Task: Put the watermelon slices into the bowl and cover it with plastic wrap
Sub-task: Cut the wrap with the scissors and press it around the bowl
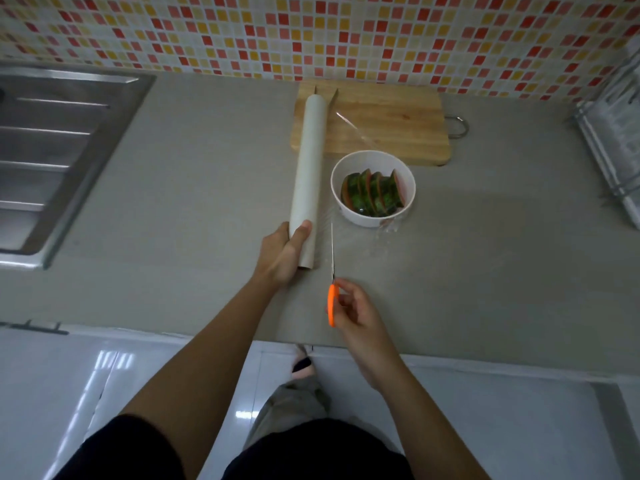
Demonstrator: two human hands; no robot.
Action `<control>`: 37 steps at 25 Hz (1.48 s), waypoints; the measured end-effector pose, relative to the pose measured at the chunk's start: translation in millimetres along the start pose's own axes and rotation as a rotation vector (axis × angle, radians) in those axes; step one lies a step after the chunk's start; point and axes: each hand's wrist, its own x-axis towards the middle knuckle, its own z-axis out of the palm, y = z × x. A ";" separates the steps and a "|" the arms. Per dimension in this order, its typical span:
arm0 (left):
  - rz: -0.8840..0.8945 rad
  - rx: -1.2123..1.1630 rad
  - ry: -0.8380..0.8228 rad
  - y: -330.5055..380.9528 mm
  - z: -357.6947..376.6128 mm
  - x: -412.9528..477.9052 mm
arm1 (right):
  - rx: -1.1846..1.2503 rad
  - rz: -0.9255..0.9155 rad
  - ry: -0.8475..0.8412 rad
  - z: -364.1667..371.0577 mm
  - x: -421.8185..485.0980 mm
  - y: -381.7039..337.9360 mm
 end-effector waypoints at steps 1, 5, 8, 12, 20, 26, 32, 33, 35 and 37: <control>-0.006 0.008 -0.002 0.3 -0.2 0.0 | 0.031 0.022 0.014 3.4 -6.8 7.5; -0.024 -0.014 -0.011 2.9 -1.8 -3.9 | 0.038 0.133 0.063 15.2 -33.6 29.1; -0.028 -0.012 -0.017 6.8 -3.5 -5.5 | -0.012 0.161 0.027 19.4 -34.6 30.7; -0.043 -0.054 -0.024 11.5 -6.8 -7.4 | 0.019 0.162 -0.043 27.3 -23.6 22.1; -0.061 -0.053 -0.030 10.6 -6.3 -6.2 | 0.069 0.134 -0.027 31.5 2.4 12.1; -0.032 -0.063 -0.018 7.3 -2.6 -4.5 | 0.053 0.066 0.015 28.9 16.1 16.9; -0.056 -0.050 -0.031 3.1 -0.7 -2.4 | 0.008 0.038 0.005 24.0 42.3 9.7; -0.058 -0.060 -0.029 2.4 -0.3 -2.2 | -0.011 0.034 0.002 22.4 47.7 8.6; -0.057 -0.073 -0.026 1.4 0.5 -2.0 | -0.042 0.026 0.001 19.5 57.1 7.8; -0.058 -0.081 -0.023 0.8 1.0 -1.6 | -0.054 0.018 -0.011 17.7 66.4 6.7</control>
